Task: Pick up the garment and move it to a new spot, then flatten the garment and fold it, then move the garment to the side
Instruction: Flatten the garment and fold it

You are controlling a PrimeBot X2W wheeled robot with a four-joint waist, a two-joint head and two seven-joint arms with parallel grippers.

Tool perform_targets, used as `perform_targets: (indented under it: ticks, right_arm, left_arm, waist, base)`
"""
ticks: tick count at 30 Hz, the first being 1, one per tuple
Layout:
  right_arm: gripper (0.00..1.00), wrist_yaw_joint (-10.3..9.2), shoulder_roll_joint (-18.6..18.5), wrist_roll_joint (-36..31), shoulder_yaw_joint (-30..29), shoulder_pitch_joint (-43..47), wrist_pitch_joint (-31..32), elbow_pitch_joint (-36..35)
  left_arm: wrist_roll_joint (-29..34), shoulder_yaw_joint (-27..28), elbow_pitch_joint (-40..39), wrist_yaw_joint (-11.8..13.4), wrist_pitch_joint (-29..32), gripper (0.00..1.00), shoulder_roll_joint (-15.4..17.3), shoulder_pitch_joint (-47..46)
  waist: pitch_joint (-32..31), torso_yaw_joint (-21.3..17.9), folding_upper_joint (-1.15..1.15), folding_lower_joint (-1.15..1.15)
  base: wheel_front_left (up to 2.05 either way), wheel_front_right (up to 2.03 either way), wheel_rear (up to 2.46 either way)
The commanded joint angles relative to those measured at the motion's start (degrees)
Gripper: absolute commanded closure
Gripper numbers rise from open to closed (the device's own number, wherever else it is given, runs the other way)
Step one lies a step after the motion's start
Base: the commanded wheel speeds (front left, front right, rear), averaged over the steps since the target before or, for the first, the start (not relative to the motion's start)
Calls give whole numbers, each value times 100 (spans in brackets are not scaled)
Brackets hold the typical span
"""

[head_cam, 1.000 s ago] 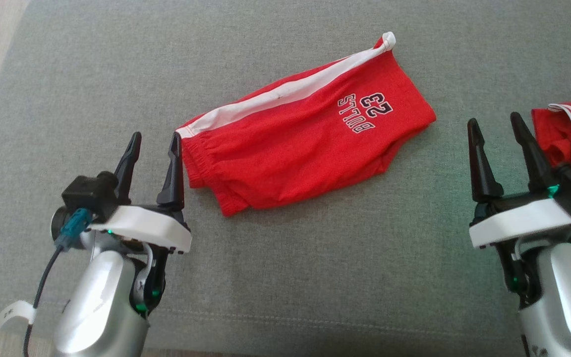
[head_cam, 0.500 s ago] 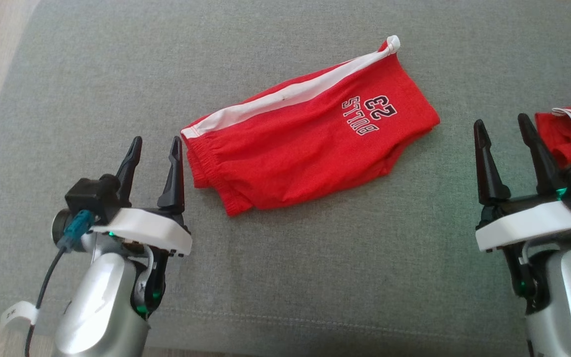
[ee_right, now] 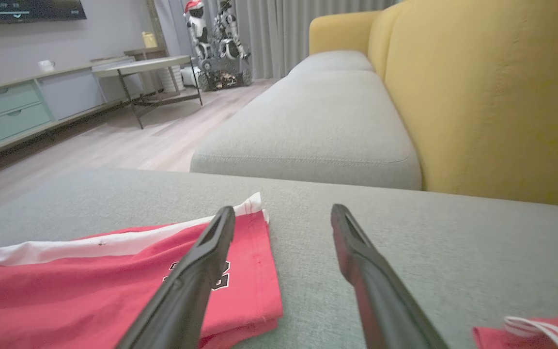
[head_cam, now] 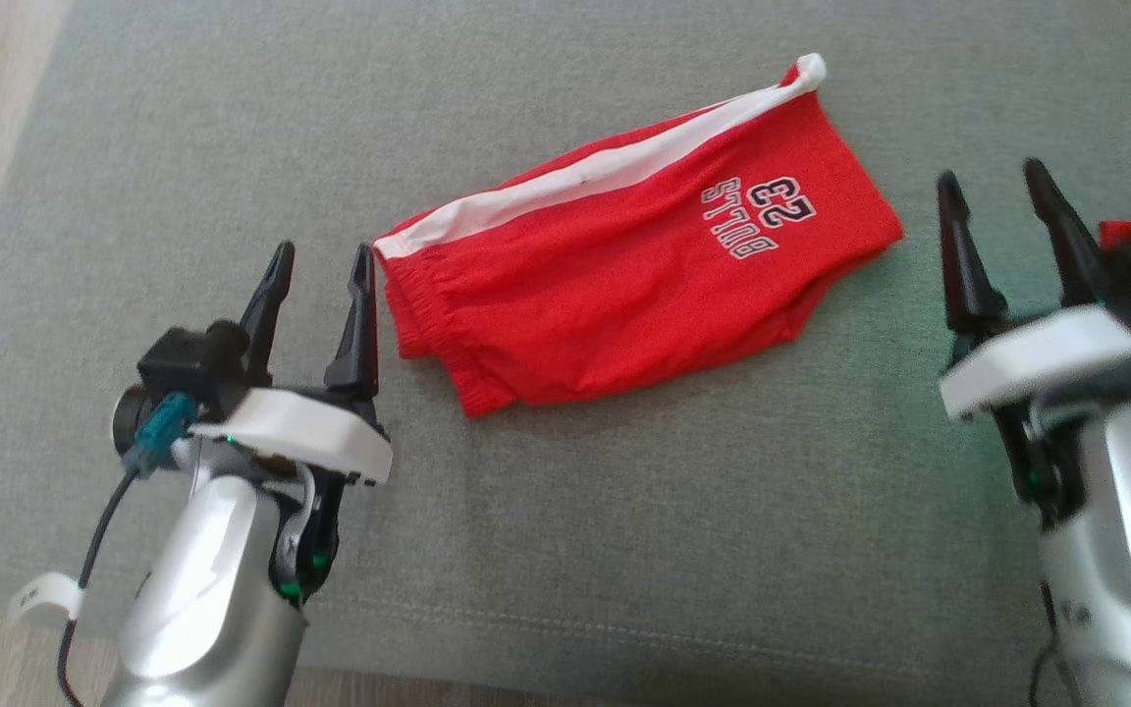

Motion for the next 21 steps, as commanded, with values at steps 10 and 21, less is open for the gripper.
perform_targets:
  ticks: [10,21]
  right_arm:
    - [0,36,-42,192,596,-1193,407,2287]
    - [52,36,34,686,1122,-1496,539,3209]
  left_arm:
    - [161,196,-199,-123,-70,0,-85,-431]
    - [251,310,-209,-173,-70,0,-154,-431]
  waist:
    - [286,285,0,0]
    - [358,239,0,0]
  base:
    - [0,0,0]
    - [0,0,0]
